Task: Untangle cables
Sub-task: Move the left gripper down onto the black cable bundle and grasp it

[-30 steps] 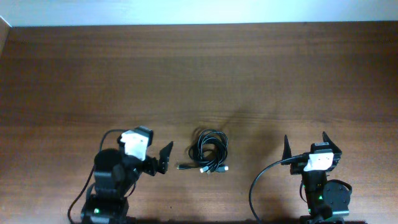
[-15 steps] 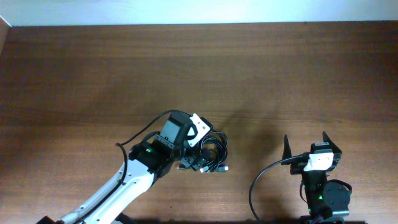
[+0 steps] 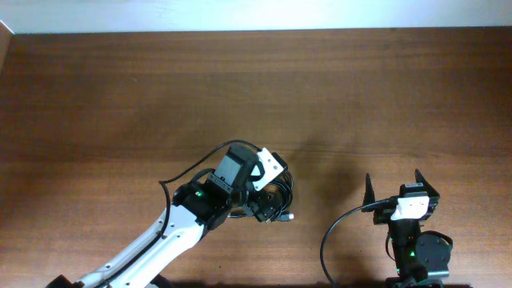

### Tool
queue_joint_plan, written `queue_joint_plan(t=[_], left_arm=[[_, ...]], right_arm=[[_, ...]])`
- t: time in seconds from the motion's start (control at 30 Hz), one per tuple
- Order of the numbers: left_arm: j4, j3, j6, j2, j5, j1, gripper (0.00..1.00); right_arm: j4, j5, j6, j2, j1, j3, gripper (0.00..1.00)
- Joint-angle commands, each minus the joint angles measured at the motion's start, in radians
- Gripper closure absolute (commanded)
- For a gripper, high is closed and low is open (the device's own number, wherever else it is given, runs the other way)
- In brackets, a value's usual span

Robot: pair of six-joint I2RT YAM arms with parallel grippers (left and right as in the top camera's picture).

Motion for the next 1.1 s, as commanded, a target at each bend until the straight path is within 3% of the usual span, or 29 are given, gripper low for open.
queue_joint_plan(t=[0.0,0.17,0.33,0.4,0.43,0.6,0.83,0.87,1.0,1.07], left_arm=[[0.015,0.021,0.016,0.006,0.014,-0.004,0.01],[0.014,0.021,0.015,0.006,0.015,-0.004,0.01],[0.003,0.020,0.016,0.006,0.109,-0.004,0.01],[0.002,0.020,0.001,0.016,0.056,-0.004,0.01],[0.003,0.020,-0.102,0.044,-0.062,-0.004,0.01],[0.014,0.020,-0.181,0.088,-0.172,-0.003,0.01],[0.013,0.020,-0.177,0.130,-0.195,-0.003,0.02],[0.009,0.020,-0.177,0.130,-0.195,-0.003,0.12],[0.008,0.020,-0.177,0.153,-0.195,-0.003,0.02],[0.029,0.020,-0.177,0.193,-0.195,-0.003,0.05]], right_arm=[[-0.006,0.019,0.000,-0.007,-0.006,-0.005,0.01],[-0.006,0.019,0.000,-0.007,-0.006,-0.005,0.01],[-0.006,0.019,0.000,-0.007,-0.006,-0.005,0.01],[-0.006,0.019,0.000,-0.007,-0.006,-0.005,0.01],[-0.006,0.019,0.000,-0.007,-0.006,-0.005,0.01],[-0.006,0.019,0.000,-0.007,-0.006,-0.005,0.01],[-0.006,0.019,0.000,-0.007,-0.006,-0.005,0.01],[-0.006,0.019,0.000,-0.007,-0.006,-0.005,0.01],[-0.006,0.019,0.000,-0.007,-0.006,-0.005,0.01],[-0.006,0.019,0.000,-0.007,-0.006,-0.005,0.01]])
